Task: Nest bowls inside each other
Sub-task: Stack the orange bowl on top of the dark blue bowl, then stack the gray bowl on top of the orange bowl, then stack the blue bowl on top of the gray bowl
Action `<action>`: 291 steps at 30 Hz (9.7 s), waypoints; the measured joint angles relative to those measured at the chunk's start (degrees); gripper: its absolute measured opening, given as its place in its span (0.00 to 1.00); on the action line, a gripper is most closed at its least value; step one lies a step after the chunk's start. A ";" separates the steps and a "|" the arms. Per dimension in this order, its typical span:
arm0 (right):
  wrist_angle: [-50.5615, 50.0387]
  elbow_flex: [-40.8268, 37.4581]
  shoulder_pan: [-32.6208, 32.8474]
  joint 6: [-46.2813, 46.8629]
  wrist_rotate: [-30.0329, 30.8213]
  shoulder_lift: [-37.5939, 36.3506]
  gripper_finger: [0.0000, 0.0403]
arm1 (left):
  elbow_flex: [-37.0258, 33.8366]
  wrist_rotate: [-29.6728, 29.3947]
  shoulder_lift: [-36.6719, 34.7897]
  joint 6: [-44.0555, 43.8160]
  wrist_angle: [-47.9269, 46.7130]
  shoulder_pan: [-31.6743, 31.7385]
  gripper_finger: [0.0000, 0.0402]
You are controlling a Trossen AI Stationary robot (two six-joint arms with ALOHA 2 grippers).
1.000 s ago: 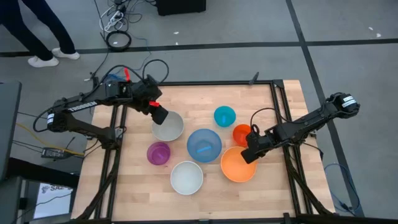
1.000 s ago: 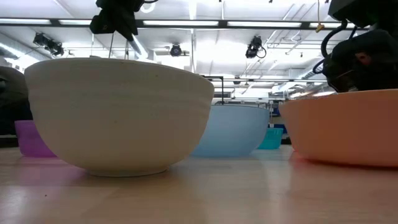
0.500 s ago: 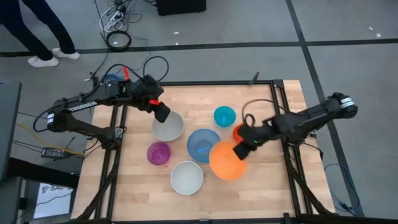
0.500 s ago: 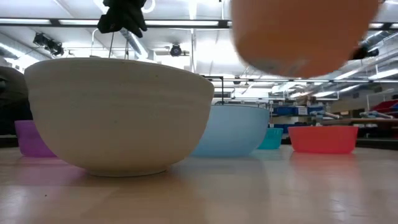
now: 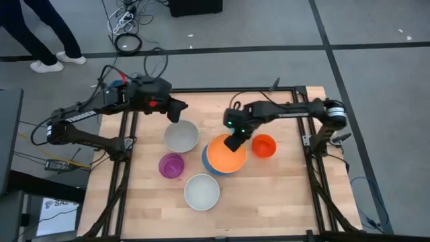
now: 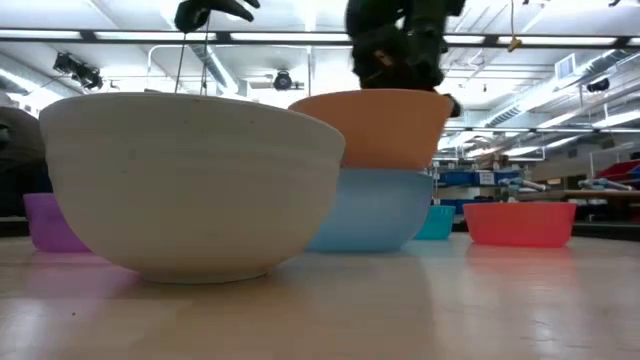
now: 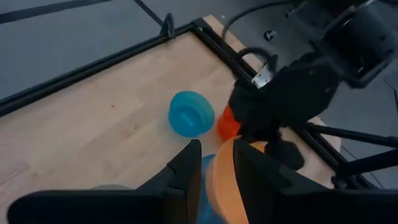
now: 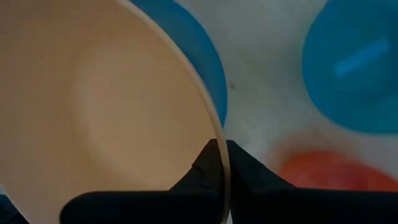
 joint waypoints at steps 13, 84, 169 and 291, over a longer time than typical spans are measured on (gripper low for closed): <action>-0.63 5.48 -0.26 -4.04 -3.35 8.08 0.05 | 0.00 -1.23 -0.99 -0.66 0.18 0.00 0.25; -3.74 5.41 6.30 6.28 16.19 -11.91 0.35 | -19.68 1.88 21.56 -0.80 -20.39 11.23 0.48; -15.15 5.26 13.05 17.30 36.02 -22.13 0.34 | 7.28 17.80 34.03 -0.55 -9.98 -3.39 0.42; 4.09 -4.73 -6.41 -20.74 5.26 -8.24 0.00 | 36.70 0.70 21.56 11.39 -46.31 -0.35 0.42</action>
